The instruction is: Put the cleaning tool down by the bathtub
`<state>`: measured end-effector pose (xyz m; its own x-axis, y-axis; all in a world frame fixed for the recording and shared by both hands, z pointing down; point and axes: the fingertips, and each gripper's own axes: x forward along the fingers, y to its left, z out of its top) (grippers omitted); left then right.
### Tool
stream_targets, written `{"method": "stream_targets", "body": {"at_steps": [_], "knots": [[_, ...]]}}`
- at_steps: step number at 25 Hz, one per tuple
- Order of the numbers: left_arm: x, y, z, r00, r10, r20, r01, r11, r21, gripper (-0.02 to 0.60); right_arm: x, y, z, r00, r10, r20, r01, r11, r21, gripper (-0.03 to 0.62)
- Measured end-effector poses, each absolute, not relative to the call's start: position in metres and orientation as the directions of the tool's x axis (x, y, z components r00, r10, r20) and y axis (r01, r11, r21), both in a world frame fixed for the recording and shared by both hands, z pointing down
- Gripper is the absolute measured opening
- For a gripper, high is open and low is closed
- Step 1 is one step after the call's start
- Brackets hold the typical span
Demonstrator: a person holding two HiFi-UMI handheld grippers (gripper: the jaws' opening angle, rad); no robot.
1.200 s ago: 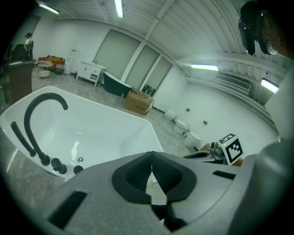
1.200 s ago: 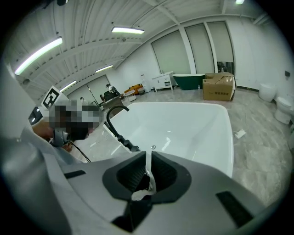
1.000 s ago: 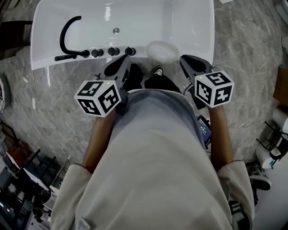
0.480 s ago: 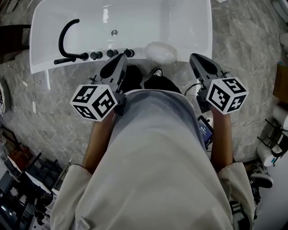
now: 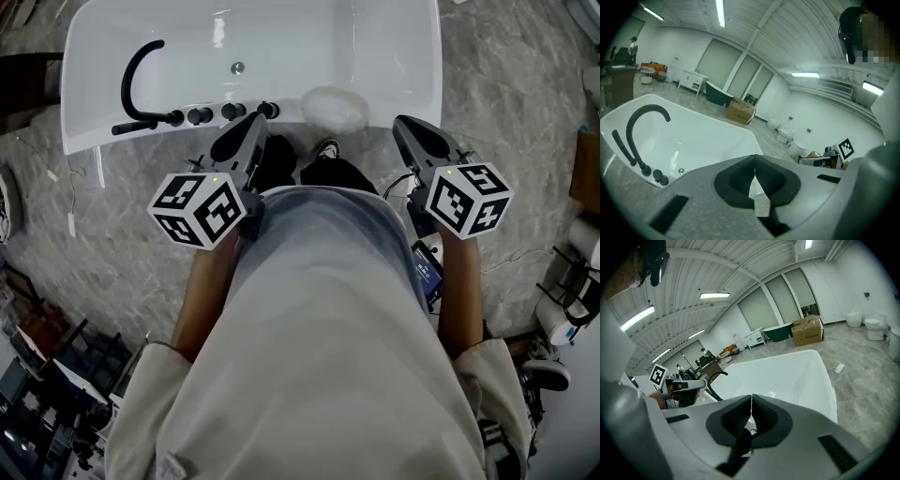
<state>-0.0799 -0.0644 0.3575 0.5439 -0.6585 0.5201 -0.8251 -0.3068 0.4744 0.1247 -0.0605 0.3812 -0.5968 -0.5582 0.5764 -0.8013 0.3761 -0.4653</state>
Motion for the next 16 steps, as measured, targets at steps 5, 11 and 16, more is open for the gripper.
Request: {"method": "stream_targets", "body": {"at_steps": [5,11,16], "knots": [[-0.0781,-0.0630,0.3615,0.551,-0.647,0.527,-0.819,-0.300,0.488,0.003,0.1279,-0.0576,0.3883,-0.587,-0.542,0.601,-0.808,0.351,-0.474,0.012],[-0.0775,-0.0604,0.3625,0.556,-0.637,0.533,-0.816,-0.299,0.494,0.003,0.1289,-0.0546,0.3898,-0.587,-0.530,0.613,-0.809,0.346,-0.475,0.012],[-0.0756,-0.0566,0.3637,0.566,-0.623,0.540,-0.811,-0.302,0.501,0.003,0.1296,-0.0517,0.3892,-0.583,-0.523,0.622,-0.812,0.353,-0.465,0.012]]}}
